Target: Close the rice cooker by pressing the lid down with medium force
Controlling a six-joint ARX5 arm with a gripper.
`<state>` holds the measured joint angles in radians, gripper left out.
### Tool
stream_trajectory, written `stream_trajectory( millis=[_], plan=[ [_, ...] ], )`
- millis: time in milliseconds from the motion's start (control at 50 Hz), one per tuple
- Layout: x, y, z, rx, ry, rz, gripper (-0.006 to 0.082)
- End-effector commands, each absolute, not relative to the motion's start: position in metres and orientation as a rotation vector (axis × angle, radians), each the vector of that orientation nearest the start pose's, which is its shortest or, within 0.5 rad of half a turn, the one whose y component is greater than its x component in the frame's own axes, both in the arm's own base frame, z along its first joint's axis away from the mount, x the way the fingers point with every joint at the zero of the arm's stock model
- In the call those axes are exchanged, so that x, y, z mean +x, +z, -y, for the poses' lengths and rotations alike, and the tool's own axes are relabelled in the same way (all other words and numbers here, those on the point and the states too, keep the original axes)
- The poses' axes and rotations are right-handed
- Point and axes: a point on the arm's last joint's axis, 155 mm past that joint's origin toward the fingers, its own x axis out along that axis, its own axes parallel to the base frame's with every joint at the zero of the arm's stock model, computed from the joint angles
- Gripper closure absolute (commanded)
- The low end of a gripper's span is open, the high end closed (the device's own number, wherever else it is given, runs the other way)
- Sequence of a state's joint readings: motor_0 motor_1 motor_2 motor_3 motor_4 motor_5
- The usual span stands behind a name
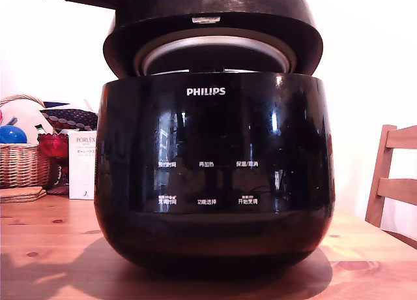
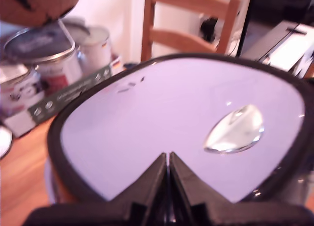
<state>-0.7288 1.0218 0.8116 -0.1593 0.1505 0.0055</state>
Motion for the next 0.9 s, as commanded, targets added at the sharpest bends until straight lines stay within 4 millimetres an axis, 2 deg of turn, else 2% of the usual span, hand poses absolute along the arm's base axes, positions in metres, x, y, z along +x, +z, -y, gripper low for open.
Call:
stream_trajectory(
  millis=[0,220,420,520,660,780,880],
  plan=[
    [0.25,0.224,0.267,0.13,-0.886,-0.398,0.0788],
    [0.243,0.201,0.266,0.16,-0.9,-0.433,0.0788],
    [0.242,0.196,0.265,0.197,-0.907,-0.437,0.0788],
    [0.237,0.176,0.263,0.221,-0.912,-0.515,0.0788],
    [0.227,0.137,0.262,0.27,-0.942,-0.663,0.0788],
    [0.213,0.107,0.271,0.298,-1.014,-0.764,0.0788],
    [0.206,0.093,0.278,0.326,-1.044,-0.799,0.0788]
  ],
)
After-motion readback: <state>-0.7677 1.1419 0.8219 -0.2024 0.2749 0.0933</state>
